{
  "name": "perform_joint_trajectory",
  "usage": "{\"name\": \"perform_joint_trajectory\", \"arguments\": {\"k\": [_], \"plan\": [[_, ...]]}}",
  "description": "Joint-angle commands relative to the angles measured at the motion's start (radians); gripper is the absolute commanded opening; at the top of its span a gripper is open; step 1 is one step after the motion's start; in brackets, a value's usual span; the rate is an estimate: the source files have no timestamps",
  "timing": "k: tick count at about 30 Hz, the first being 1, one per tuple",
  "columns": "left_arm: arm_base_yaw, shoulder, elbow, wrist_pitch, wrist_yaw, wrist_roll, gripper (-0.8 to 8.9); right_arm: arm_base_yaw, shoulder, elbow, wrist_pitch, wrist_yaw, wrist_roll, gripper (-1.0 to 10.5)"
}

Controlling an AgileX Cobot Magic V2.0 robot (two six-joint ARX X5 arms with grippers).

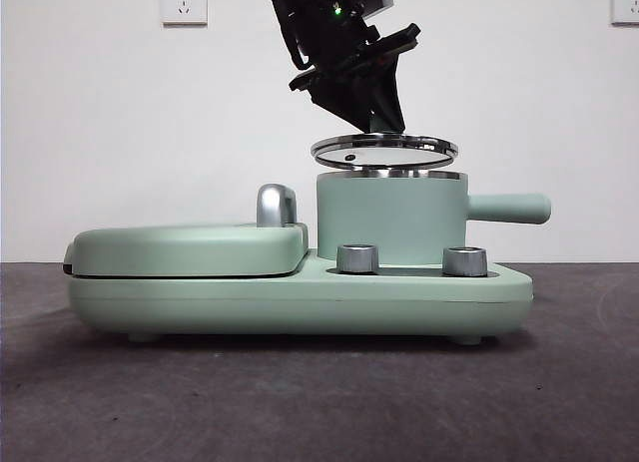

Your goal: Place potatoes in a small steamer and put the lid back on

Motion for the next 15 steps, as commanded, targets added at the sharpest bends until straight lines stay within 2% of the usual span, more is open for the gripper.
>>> {"name": "perform_joint_trajectory", "arguments": {"k": [1,15], "plan": [[-0.013,0.018,0.035,0.021,0.006,-0.014,0.15,0.005,0.003,0.006,0.029,0.005,0.011,4.9],[-0.014,0.049,0.035,0.003,0.010,0.005,0.15,0.005,0.003,0.006,0.047,0.004,0.021,4.9]]}}
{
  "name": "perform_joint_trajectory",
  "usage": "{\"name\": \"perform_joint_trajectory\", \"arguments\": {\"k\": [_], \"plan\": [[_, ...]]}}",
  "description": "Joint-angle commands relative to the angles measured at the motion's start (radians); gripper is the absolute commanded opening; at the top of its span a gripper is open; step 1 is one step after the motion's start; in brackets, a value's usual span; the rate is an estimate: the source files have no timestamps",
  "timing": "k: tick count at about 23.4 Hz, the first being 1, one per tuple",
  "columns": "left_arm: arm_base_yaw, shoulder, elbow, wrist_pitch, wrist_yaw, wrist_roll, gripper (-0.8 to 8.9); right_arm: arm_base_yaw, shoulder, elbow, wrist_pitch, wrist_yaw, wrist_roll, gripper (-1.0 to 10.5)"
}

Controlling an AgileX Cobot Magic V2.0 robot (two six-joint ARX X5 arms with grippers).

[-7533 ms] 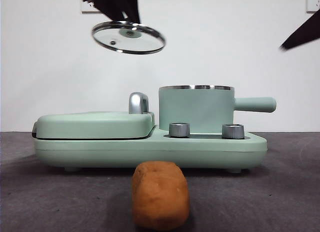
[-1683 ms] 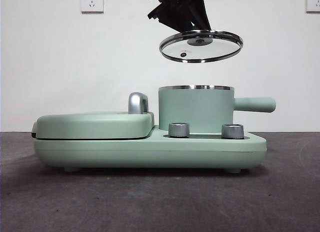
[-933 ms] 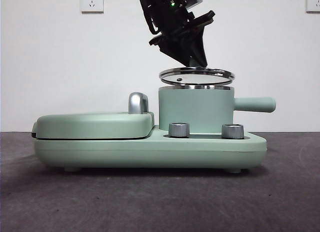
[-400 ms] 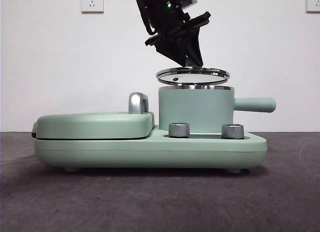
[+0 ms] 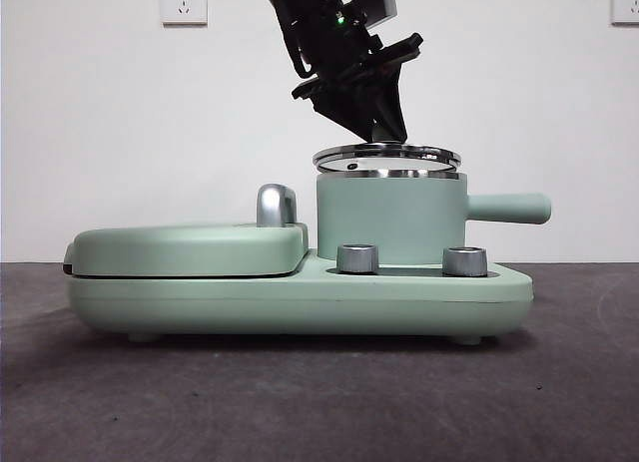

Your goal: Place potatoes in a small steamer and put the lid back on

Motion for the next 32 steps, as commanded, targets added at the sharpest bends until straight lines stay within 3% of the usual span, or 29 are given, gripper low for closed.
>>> {"name": "perform_joint_trajectory", "arguments": {"k": [1,9,15,20,25,26,30,32], "plan": [[-0.011,0.032,0.035,0.013,0.009,0.003,0.15,0.005,0.003,0.006,0.012,0.004,0.010,4.9],[-0.023,0.045,0.034,0.014,0.008,0.016,0.15,0.005,0.003,0.006,0.012,0.005,0.010,4.9],[-0.031,0.059,0.033,0.005,-0.006,0.074,0.15,0.005,0.003,0.006,0.012,0.003,0.010,4.9],[-0.031,0.059,0.010,-0.042,-0.005,0.142,0.15,0.005,0.003,0.006,0.012,0.003,0.010,4.9],[-0.029,0.061,-0.002,-0.118,-0.005,0.132,0.35,0.005,0.003,0.006,0.013,0.003,0.010,4.9],[-0.026,0.060,-0.002,-0.117,-0.005,0.115,0.71,0.005,0.003,0.006,0.013,0.003,0.010,4.9],[-0.024,0.060,-0.002,-0.116,-0.005,0.050,4.27,0.005,0.003,0.006,0.012,-0.004,0.010,4.9],[-0.026,0.054,0.005,-0.119,-0.005,0.023,4.80,0.005,0.003,0.006,0.012,-0.004,0.010,4.9]]}}
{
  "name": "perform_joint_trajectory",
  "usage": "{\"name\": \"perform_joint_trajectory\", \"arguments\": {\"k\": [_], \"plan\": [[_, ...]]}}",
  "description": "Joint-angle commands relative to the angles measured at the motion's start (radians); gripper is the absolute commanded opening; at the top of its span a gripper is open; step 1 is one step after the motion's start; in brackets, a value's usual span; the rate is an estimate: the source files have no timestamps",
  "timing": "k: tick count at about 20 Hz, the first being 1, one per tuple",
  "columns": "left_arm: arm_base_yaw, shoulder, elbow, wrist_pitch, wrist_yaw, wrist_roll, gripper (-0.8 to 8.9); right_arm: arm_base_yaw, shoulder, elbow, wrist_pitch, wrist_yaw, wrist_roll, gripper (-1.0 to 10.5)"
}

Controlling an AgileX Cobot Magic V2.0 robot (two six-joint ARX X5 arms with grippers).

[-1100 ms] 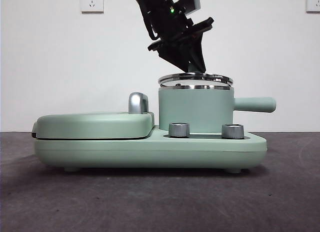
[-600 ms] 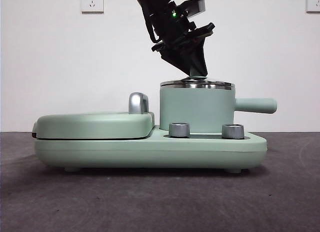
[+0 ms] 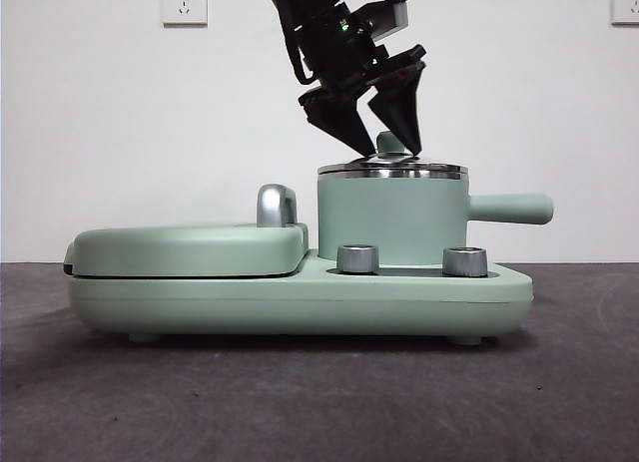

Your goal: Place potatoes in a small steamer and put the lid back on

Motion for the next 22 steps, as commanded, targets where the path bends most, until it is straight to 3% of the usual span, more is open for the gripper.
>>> {"name": "perform_joint_trajectory", "arguments": {"k": [1,5,12,16,22], "plan": [[-0.008,0.030,0.010,-0.048,0.001,-0.077,4.80,0.005,0.003,0.006,0.012,0.000,0.010,4.9],[-0.004,-0.068,0.025,-0.126,0.001,-0.119,4.78,0.005,0.003,0.006,0.012,0.000,0.009,4.9],[0.026,-0.394,0.023,-0.388,0.006,-0.155,4.67,0.005,0.003,0.006,0.011,-0.033,0.008,4.9],[0.034,-0.617,-0.040,-0.395,0.006,-0.159,4.65,0.005,0.005,0.006,0.012,-0.096,-0.001,4.9],[0.034,-0.892,-0.270,-0.390,0.006,-0.171,4.63,0.005,0.005,0.006,0.020,-0.199,-0.045,4.9]]}}
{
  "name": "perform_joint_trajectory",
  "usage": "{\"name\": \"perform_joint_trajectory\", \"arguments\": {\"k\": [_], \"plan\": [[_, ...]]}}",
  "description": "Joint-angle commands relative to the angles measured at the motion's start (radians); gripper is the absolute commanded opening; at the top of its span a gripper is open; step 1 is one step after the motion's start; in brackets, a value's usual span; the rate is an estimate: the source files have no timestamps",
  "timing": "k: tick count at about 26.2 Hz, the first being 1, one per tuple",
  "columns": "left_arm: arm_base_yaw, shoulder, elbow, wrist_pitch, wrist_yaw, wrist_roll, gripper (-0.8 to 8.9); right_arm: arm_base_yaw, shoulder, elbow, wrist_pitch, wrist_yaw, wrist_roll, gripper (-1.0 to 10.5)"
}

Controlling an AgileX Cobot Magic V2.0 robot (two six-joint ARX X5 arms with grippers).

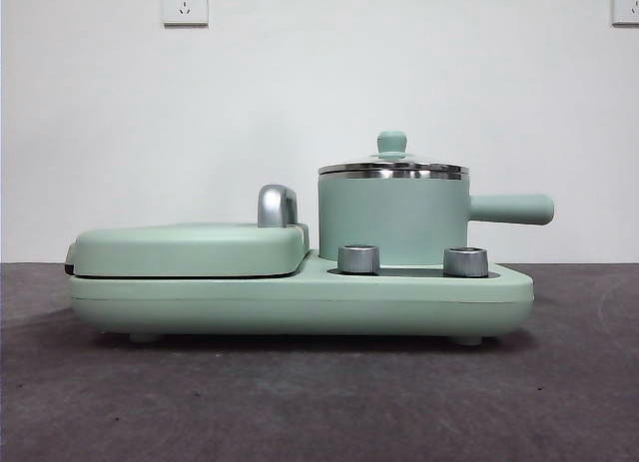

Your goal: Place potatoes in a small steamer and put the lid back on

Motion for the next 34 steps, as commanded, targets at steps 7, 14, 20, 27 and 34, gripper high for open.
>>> {"name": "perform_joint_trajectory", "arguments": {"k": [7,14,20,27,34], "plan": [[-0.003,-0.378,-0.433,0.085,0.002,-0.083,4.63,0.005,0.005,0.006,0.065,-0.095,-0.045,4.9],[-0.003,-0.665,-0.757,0.304,0.002,-0.239,4.62,0.005,0.006,0.006,0.065,-0.116,-0.045,4.9],[-0.003,-0.762,-0.877,0.348,0.000,-0.278,0.14,0.005,0.005,0.006,0.095,-0.118,-0.045,0.0],[-0.003,-0.765,-0.877,0.349,0.002,-0.281,0.19,0.005,0.004,0.006,0.118,-0.113,-0.044,0.2],[-0.003,-0.769,-0.877,0.349,0.002,-0.281,0.19,0.005,0.004,0.006,0.122,-0.113,-0.044,0.2]]}}
